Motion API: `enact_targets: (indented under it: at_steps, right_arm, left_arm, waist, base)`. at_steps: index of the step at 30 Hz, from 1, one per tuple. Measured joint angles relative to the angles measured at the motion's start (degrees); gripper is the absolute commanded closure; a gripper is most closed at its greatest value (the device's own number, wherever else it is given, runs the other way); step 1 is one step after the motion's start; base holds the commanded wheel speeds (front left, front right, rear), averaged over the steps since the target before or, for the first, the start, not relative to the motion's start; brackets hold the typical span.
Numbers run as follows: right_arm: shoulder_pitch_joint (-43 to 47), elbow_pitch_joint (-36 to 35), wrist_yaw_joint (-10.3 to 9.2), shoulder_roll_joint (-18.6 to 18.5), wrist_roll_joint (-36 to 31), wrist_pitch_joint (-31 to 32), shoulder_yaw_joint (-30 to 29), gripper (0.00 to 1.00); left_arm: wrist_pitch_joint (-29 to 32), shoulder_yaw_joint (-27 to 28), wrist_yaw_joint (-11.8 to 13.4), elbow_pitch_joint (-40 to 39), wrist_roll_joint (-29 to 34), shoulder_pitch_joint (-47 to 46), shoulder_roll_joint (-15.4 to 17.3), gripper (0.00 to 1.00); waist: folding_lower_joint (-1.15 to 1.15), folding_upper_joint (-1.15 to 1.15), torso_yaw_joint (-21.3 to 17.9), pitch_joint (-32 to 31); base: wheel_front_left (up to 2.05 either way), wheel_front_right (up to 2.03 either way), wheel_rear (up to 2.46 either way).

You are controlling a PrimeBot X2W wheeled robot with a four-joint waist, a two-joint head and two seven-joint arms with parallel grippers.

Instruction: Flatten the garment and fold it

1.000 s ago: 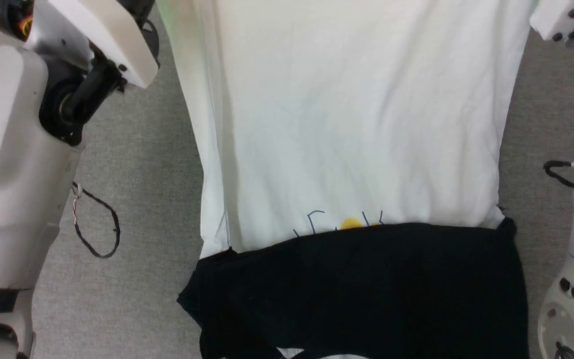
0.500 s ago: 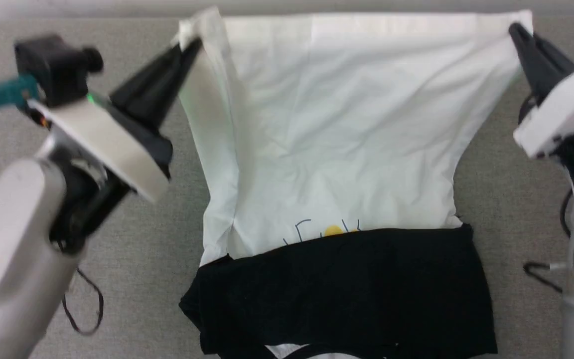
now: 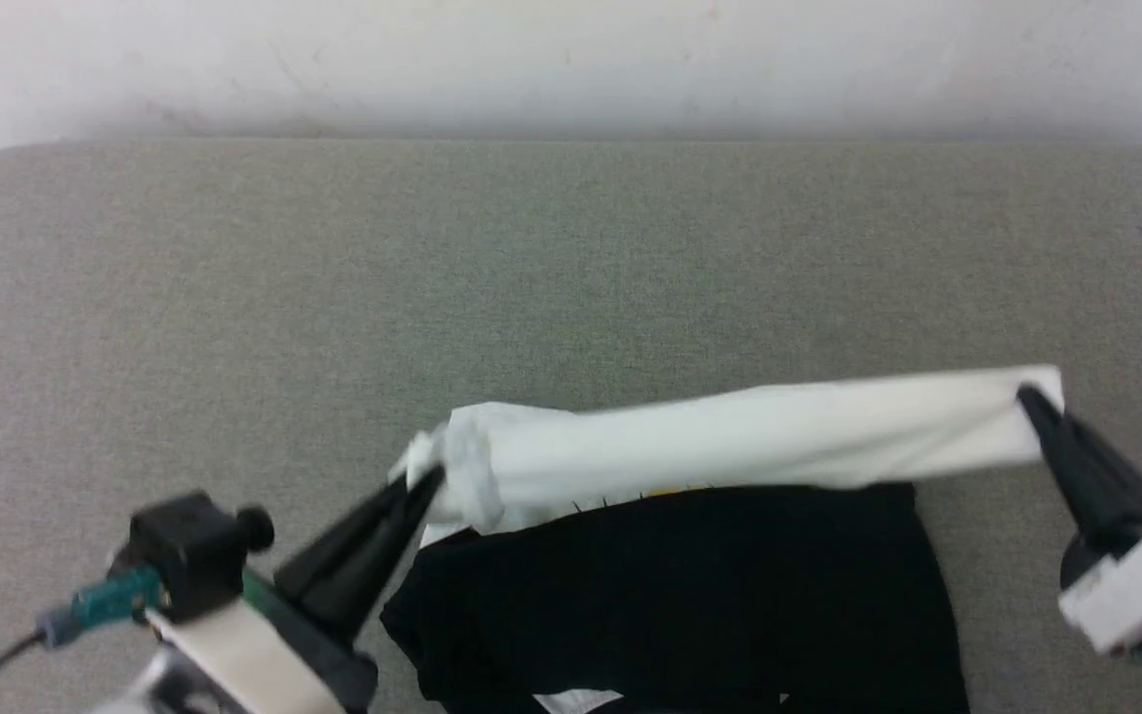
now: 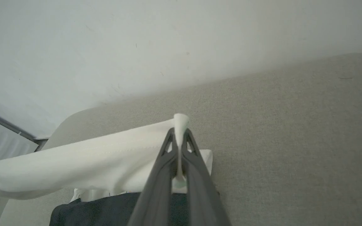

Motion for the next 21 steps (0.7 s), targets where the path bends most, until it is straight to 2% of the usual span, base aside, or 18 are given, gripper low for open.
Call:
enact_targets:
  at_steps: [6, 13, 18, 21]
  right_arm:
    - [11.60, -0.90, 0.00, 0.01, 4.86, -1.32, 0.37, 1.00]
    - [19.68, -1.23, -0.01, 0.02, 5.21, 1.54, 4.05, 1.00]
    - [22.85, -1.18, -0.01, 0.00, 3.50, 4.35, 4.71, 1.00]
    - [23.20, -0.20, -0.01, 0.01, 2.11, 4.39, 5.08, 1.00]
  left_arm:
    - [0.82, -2.45, 0.94, -3.89, -3.81, 9.09, 1.54, 1.00]
    - [5.12, -6.57, 1.93, -4.72, -6.51, 14.28, 2.26, 1.00]
    - [6.33, -9.43, 1.82, -1.34, -6.42, 14.80, 1.41, 1.00]
    - [6.32, -10.78, 0.77, 2.44, -6.10, 14.73, 0.15, 1.00]
  waist:
    - [0.00, 0.00, 0.81, -1.85]
    - [0.01, 0.00, 0.61, -3.18]
    - [0.01, 0.00, 0.16, -3.62]
    - [0.01, 0.00, 0.15, -3.65]
  base:
    - [0.00, 0.00, 0.00]
    - [0.00, 0.00, 0.00]
    - [0.00, 0.00, 0.00]
    - [0.00, 0.00, 0.00]
